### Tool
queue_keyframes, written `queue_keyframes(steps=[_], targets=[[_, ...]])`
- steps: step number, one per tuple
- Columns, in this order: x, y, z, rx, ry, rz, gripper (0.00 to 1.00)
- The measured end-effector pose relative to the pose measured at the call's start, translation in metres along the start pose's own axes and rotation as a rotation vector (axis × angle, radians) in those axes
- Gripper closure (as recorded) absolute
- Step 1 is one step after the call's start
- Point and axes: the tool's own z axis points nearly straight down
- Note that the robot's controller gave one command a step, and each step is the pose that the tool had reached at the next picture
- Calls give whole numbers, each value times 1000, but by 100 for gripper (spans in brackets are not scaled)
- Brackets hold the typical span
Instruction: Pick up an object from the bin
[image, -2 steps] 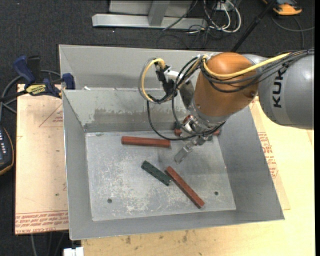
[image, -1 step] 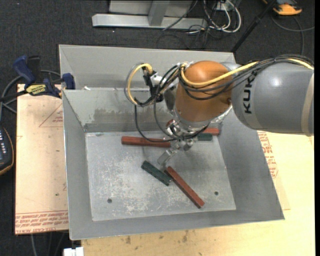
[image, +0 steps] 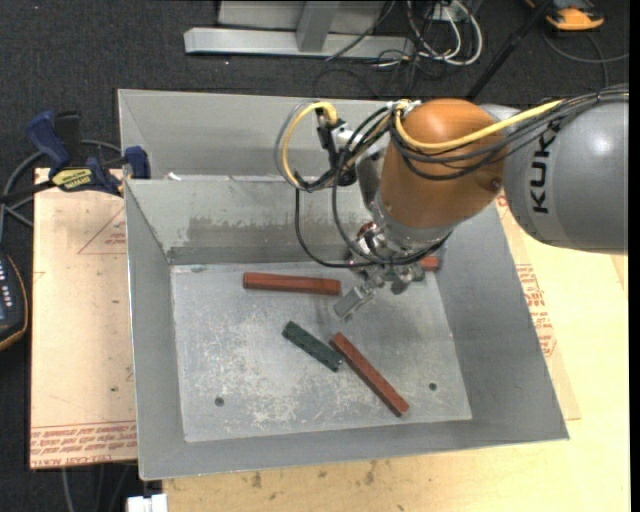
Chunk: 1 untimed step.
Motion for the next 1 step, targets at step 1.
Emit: queue_keyframes(steps=[1], targets=[[-94,94,-5,-10,-4,-2,0]])
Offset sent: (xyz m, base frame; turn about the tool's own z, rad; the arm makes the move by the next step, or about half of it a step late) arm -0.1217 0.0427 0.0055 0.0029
